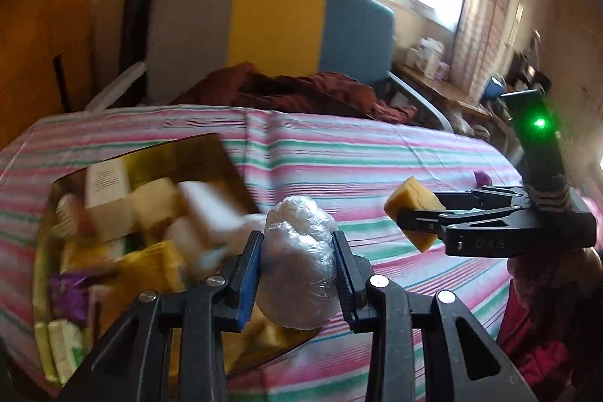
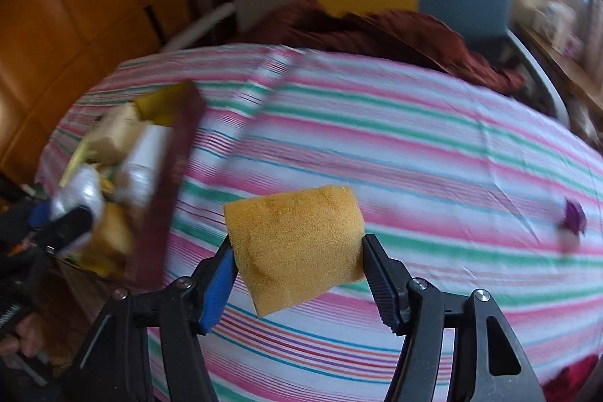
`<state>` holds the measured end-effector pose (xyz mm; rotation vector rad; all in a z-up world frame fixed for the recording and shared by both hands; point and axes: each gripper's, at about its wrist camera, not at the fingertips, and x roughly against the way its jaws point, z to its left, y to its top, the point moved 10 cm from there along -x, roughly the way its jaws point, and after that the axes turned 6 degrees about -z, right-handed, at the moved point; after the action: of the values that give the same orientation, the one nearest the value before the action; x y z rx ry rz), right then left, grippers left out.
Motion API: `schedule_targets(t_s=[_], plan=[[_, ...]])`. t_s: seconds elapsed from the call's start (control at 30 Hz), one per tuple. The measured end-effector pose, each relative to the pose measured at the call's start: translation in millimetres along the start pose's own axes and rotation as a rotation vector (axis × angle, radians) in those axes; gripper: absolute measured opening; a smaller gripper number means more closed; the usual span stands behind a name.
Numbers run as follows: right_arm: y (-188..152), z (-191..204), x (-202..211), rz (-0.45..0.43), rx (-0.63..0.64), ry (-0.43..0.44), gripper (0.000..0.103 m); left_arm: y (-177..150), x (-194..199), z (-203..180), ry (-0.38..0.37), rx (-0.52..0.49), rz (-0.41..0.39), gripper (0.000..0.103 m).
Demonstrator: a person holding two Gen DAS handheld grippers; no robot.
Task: Organize objects
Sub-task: 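Carry the plastic bundle and sponge over the gold tray, then open both grippers to drop the bundle and sponge into the tray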
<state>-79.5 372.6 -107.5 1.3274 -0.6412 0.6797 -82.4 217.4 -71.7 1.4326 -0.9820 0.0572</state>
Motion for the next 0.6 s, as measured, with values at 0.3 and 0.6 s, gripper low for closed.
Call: schedule_targets(t_s=[0.3, 0.6], plan=[[41.8, 134.3, -2.3, -0.091, 0.135, 0.182, 0.065, -6.1, 52.3, 118.9, 0.239, 0.139, -0.071, 0.035], [46.5, 208.8, -23.5, -0.075, 0.235, 0.242, 0.065, -22.0, 82.1, 175.0, 0.386, 0.192, -0.087, 0.035]])
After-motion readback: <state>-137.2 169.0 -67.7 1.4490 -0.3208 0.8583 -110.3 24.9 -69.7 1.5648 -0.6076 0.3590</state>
